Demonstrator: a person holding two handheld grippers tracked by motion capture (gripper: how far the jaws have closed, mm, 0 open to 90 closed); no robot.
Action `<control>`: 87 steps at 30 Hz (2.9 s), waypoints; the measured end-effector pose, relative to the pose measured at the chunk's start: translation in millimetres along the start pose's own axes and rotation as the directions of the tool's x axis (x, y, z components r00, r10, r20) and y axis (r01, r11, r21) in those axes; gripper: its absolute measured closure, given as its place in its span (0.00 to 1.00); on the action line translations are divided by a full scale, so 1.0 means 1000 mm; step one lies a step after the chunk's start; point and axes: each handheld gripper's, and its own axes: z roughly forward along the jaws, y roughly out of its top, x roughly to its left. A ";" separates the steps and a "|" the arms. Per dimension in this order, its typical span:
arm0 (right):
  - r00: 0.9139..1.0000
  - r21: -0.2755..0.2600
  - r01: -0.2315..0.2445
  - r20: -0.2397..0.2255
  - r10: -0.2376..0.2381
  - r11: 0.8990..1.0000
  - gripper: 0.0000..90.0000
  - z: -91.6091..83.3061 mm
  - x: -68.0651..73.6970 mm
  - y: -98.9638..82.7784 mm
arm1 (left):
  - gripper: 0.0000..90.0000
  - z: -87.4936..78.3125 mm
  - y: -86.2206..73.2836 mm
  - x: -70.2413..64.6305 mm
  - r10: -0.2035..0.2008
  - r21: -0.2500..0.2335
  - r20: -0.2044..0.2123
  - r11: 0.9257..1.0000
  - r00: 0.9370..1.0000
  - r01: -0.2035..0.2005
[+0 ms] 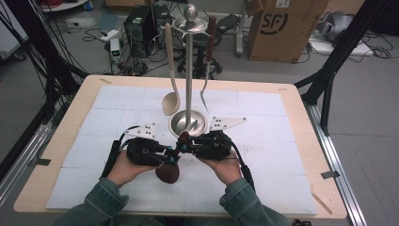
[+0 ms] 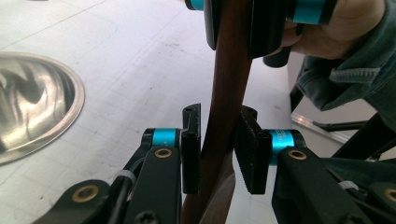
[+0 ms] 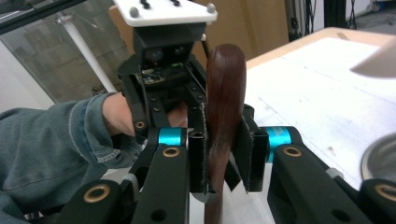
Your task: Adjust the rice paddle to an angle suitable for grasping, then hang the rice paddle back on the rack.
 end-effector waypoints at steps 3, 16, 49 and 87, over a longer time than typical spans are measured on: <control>1.000 0.006 0.008 0.002 -0.008 1.000 0.83 0.002 0.001 0.000 | 0.83 0.000 0.000 -0.002 0.016 0.014 -0.004 1.000 1.000 -0.016; 1.000 -0.008 0.019 -0.019 -0.019 1.000 0.79 0.014 -0.003 -0.020 | 0.85 -0.003 -0.001 -0.001 0.023 0.009 0.003 1.000 1.000 -0.023; 0.999 -0.034 0.045 -0.003 -0.045 0.998 0.85 -0.002 -0.011 0.005 | 0.39 -0.043 -0.012 0.004 0.004 -0.014 -0.183 1.000 0.983 -0.007; 0.992 -0.007 0.117 0.038 -0.117 0.993 0.85 -0.011 -0.017 0.056 | 0.22 -0.077 -0.038 0.009 -0.016 0.005 -0.290 1.000 0.957 0.018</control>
